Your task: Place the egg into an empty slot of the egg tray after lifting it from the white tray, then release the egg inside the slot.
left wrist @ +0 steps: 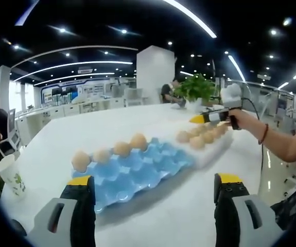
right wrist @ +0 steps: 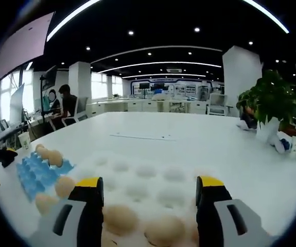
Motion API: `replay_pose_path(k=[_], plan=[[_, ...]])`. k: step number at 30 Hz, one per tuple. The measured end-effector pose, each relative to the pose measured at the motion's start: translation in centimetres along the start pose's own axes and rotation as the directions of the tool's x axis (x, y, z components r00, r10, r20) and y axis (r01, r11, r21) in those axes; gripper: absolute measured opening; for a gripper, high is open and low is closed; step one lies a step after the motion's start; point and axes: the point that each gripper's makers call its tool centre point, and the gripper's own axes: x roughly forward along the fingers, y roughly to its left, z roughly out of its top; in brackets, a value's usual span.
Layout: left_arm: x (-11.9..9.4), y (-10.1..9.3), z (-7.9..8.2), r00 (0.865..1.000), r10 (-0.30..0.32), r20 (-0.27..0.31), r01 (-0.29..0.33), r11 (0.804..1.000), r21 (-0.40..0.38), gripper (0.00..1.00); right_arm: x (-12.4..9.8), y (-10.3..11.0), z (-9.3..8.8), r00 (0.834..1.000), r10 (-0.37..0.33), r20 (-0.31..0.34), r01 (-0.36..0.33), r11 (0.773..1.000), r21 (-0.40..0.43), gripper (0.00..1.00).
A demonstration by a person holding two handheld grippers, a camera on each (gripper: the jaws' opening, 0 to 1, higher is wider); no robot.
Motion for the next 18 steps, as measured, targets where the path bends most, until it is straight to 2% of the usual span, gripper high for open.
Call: replay_pose_path(k=[11, 18], plan=[[0.0, 0.0, 0.3, 1.000, 0.004, 0.003, -0.004, 1.000, 0.005, 0.98, -0.2, -2.2, -0.5, 1.000, -0.012, -0.005, 0.012, 1.000, -0.007, 0.66], [0.0, 0.0, 0.3, 1.000, 0.005, -0.001, -0.005, 1.000, 0.009, 0.98, -0.5, -3.9, -0.4, 0.999, -0.048, -0.004, 0.048, 0.999, -0.007, 0.62]])
